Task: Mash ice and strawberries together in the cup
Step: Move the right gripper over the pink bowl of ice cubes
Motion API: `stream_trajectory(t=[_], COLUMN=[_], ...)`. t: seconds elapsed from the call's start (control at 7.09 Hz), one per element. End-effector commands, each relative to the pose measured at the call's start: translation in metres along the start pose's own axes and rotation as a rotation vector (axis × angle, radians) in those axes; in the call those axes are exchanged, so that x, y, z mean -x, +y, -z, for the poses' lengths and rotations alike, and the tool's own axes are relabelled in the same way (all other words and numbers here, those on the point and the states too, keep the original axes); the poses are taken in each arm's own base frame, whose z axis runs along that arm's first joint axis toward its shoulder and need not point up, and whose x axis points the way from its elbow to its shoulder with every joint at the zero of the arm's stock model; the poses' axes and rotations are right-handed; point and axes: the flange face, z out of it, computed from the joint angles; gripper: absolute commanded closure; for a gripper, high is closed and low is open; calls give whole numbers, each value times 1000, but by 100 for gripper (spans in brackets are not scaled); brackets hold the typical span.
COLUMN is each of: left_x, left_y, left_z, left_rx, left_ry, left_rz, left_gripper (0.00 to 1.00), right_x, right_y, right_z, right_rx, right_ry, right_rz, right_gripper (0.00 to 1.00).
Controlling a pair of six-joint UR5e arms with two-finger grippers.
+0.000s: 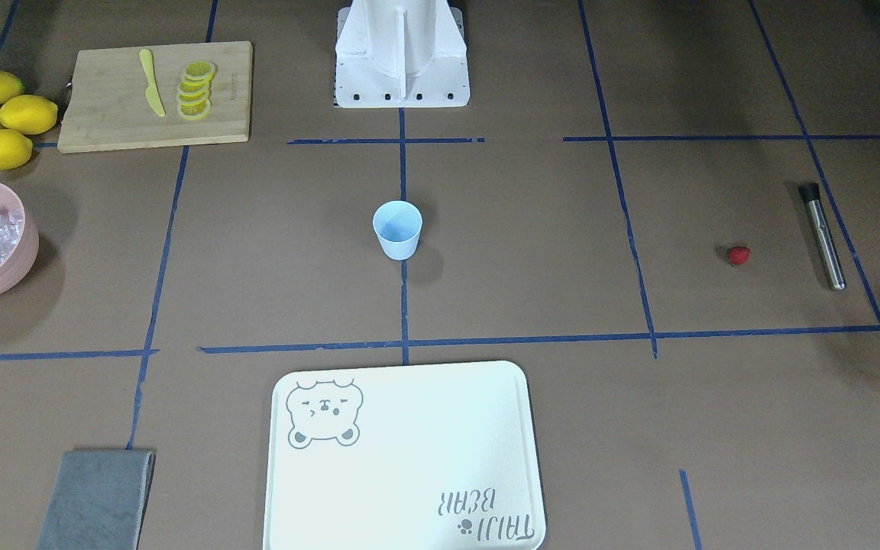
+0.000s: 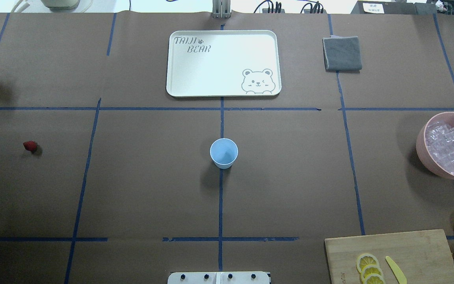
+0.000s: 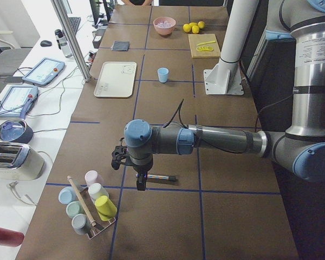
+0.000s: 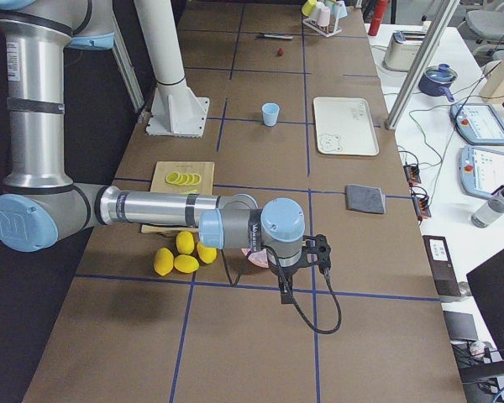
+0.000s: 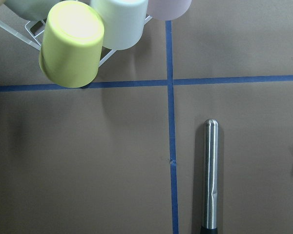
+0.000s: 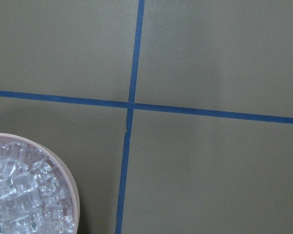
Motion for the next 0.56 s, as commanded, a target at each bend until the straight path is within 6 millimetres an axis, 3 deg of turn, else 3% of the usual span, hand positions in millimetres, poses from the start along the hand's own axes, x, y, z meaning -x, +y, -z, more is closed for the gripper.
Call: stream_trajectory(t=[0.0,0.42], left_x=[1,-2], left_y=[1,0], left_z=[0,3], left_rx=[0,-5], left_ry=[0,0], left_rz=[1,-6], left_gripper=[0,0], right_x=[13,31], right_y=[-14,-20], right_z=[6,-3], right_rx=[-12,0], right_ry=[4,-7], right_rz=[27,64], right_gripper=[0,1])
